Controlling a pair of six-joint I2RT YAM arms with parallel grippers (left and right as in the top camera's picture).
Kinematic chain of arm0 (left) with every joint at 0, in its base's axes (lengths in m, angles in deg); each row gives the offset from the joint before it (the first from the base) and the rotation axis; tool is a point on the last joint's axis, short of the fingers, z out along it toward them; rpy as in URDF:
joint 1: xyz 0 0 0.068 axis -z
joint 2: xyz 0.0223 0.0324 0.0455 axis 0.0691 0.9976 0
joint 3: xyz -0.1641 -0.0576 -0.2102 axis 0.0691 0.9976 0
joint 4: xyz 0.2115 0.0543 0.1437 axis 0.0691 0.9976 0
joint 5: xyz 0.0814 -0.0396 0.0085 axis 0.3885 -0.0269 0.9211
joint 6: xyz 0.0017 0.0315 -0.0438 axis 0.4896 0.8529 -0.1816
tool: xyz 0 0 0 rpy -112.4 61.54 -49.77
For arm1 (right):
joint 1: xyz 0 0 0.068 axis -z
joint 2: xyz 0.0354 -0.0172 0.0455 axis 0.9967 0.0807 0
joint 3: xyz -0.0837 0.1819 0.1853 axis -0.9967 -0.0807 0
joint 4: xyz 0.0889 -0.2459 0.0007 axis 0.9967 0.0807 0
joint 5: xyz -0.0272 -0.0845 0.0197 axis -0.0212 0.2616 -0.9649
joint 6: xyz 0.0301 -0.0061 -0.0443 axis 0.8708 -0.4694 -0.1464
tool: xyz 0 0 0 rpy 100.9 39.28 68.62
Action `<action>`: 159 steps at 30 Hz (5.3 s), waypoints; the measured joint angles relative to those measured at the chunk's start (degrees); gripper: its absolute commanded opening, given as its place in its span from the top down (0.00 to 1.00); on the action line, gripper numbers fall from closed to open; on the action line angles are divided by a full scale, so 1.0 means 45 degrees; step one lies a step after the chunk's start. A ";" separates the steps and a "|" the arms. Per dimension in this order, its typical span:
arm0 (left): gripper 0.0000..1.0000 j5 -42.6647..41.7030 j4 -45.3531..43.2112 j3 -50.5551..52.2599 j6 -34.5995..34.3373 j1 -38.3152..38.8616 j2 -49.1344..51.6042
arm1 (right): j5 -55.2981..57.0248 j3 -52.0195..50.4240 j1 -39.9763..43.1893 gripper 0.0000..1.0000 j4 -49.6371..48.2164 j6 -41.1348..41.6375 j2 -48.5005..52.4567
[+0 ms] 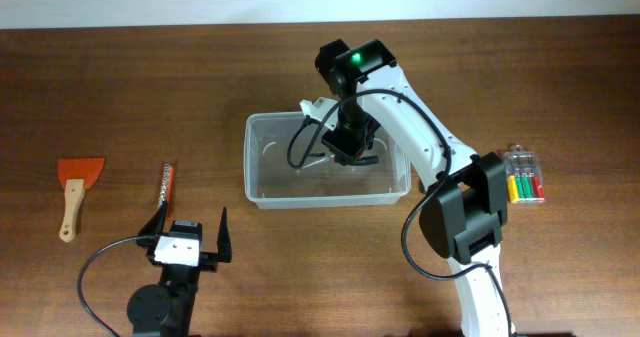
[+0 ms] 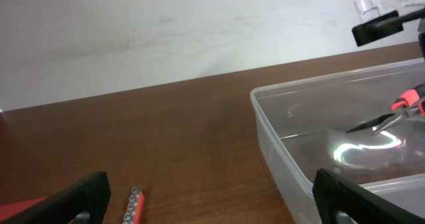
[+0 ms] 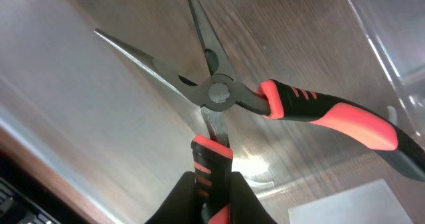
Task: Pack container
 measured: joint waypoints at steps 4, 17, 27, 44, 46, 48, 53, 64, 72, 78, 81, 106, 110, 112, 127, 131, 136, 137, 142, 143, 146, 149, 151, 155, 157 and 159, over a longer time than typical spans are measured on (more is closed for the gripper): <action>0.01 0.0000 0.0000 0.0000 0.0000 0.0000 0.0000 | -0.0039 -0.0476 0.0000 0.86 -0.0471 -0.0005 0.0000; 0.01 0.0000 0.0000 0.0000 0.0000 0.0000 0.0000 | -0.0044 -0.1734 0.0000 0.77 -0.2074 0.0010 0.0000; 0.01 0.0000 0.0000 0.0000 0.0000 0.0000 0.0000 | -0.0126 -0.1734 0.0000 0.69 -0.2283 0.0029 0.0000; 0.01 0.0000 0.0000 0.0000 0.0000 0.0000 0.0005 | 0.1375 0.3604 0.0233 0.01 0.1996 0.0491 0.0000; 0.01 0.0000 0.0005 0.0000 0.0000 0.0000 0.0005 | 0.1656 0.4571 0.0491 0.01 0.2268 0.0806 -0.0053; 0.01 0.0000 0.0000 0.0000 0.0000 0.0000 0.0005 | 0.2001 0.5076 0.0937 0.01 0.2273 0.1132 -0.0282; 0.01 0.0000 0.0000 0.0000 0.0000 0.0000 0.0005 | 0.2953 0.5173 0.2477 0.01 0.2288 0.2161 -0.1234; 0.01 0.0000 0.0005 0.0000 0.0000 0.0000 0.0005 | 0.3424 0.0432 0.5071 0.01 0.2293 0.3147 -0.5843; 0.01 0.0000 0.0000 0.0000 0.0000 0.0000 -0.0005 | 0.3269 -0.1807 0.7446 0.01 0.1948 0.3172 -0.6926; 0.01 0.0000 0.0000 0.0000 0.0000 0.0000 -0.0005 | 0.2987 -0.3162 0.7936 0.01 0.0393 0.2429 -0.6873; 0.01 0.0000 0.0000 0.0000 0.0000 0.0000 -0.0010 | 0.2594 -0.4216 0.7936 0.01 -0.0350 0.1923 -0.6805; 0.01 0.0000 0.0000 0.0000 0.0000 0.0000 -0.0005 | 0.1209 -1.0384 0.7936 0.01 -0.6921 0.1248 -0.6426; 0.01 0.0000 0.0000 0.0000 0.0000 0.0000 -0.0010 | 0.1209 -1.0384 0.7936 0.01 -0.6946 0.1025 -0.6144; 0.01 0.0000 0.0000 0.0000 0.0000 0.0000 -0.0010 | 0.1209 -1.0384 0.7936 0.01 -0.6980 0.0937 -0.5765; 0.01 0.0000 0.0000 0.0000 0.0000 0.0000 -0.0010 | 0.1428 -1.0384 0.7936 0.01 -0.8019 -0.0165 -0.4435; 0.01 0.0000 0.0000 0.0000 0.0000 0.0000 -0.0005 | 0.1477 -1.0384 0.7936 0.01 -0.8014 -0.0291 -0.4435; 0.01 0.0000 0.0000 0.0000 0.0000 0.0000 -0.0010 | 0.1564 -1.0384 0.7936 0.01 -0.8038 -0.0345 -0.4425; 0.01 0.0000 0.0000 0.0000 0.0000 0.0000 -0.0010 | 0.1569 -1.0384 0.7936 0.01 -0.8048 -0.0350 -0.4425; 0.01 0.0000 0.0000 0.0000 0.0000 0.0000 -0.0010 | 0.1569 -1.0384 0.7936 0.01 -0.8004 -0.0364 -0.4425; 0.01 0.0000 0.0000 0.0000 0.0000 0.0000 -0.0010 | 0.1574 -1.0384 0.7936 0.01 -0.7995 -0.0379 -0.4425; 0.01 0.0000 0.0000 0.0000 0.0000 0.0000 -0.0005 | 0.1574 -1.0384 0.7902 0.02 -0.8000 -0.0389 -0.4425; 0.01 0.0000 0.0000 0.0000 0.0000 0.0000 -0.0005 | 0.1593 -1.0384 0.7800 0.01 -0.8000 -0.0389 -0.4425; 0.01 0.0000 0.0000 0.0000 0.0000 0.0000 -0.0010 | 0.1608 -1.0384 0.7660 0.01 -0.8000 -0.0384 -0.4425; 0.01 0.0000 0.0000 0.0000 0.0000 0.0000 -0.0010 | 0.1627 -1.0384 0.7402 0.01 -0.7995 -0.0389 -0.4425; 0.01 0.0000 0.0000 0.0000 0.0000 0.0000 -0.0005 | 0.1661 -1.0384 0.7359 0.01 -0.8000 -0.0389 -0.4425; 0.01 0.0000 0.0000 0.0000 0.0000 0.0000 -0.0010 | 0.1681 -1.0384 0.7359 0.01 -0.8000 -0.0393 -0.4425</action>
